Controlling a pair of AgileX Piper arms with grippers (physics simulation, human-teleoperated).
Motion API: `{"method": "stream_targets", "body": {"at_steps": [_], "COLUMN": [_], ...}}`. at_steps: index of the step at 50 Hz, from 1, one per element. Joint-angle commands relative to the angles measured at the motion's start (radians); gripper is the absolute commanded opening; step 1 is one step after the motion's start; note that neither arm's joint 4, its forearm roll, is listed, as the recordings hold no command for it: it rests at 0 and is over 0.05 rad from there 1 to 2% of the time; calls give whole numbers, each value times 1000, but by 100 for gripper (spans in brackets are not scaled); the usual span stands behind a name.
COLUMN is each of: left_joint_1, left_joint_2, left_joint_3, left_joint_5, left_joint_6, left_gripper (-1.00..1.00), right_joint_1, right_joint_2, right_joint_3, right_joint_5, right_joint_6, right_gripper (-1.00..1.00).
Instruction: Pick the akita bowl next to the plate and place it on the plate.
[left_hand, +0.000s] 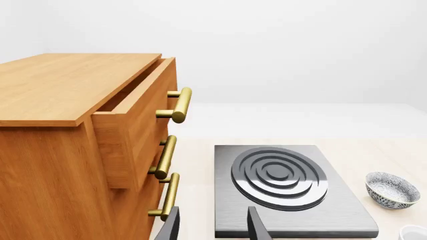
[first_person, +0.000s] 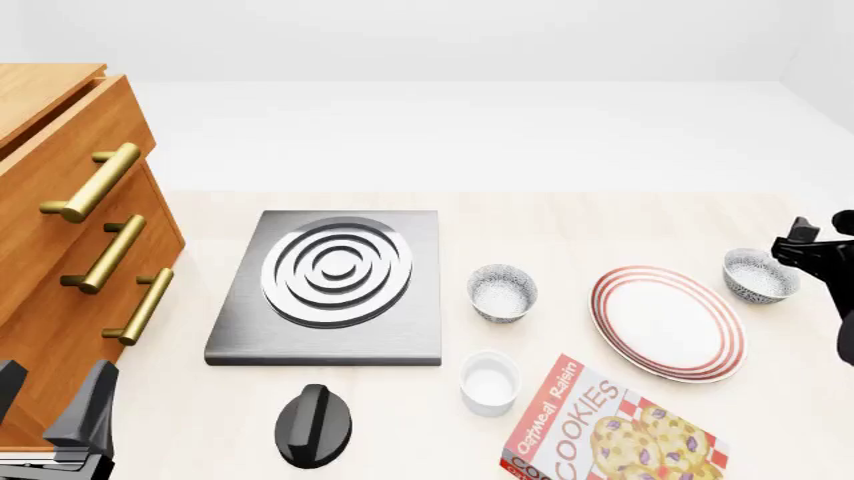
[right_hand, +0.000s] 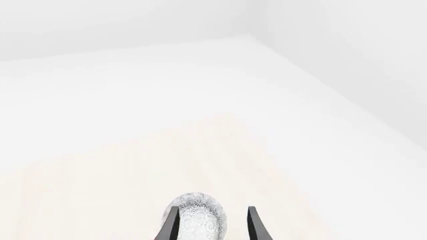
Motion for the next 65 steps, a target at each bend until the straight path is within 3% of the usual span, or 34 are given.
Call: {"method": "stream_targets", "body": {"at_steps": [1, 65], "left_joint_1": [0, 0], "left_joint_2": [0, 0], "left_joint_3": [0, 0], "left_joint_5": [0, 0], "left_joint_6": [0, 0], "left_gripper": [100, 100], "right_joint_1": [-4, -26], "right_joint_2": [26, 212], "right_joint_3": [-23, -220], "right_joint_5": [10, 196], "right_joint_6": [15, 179], "right_gripper": [100, 100]}}
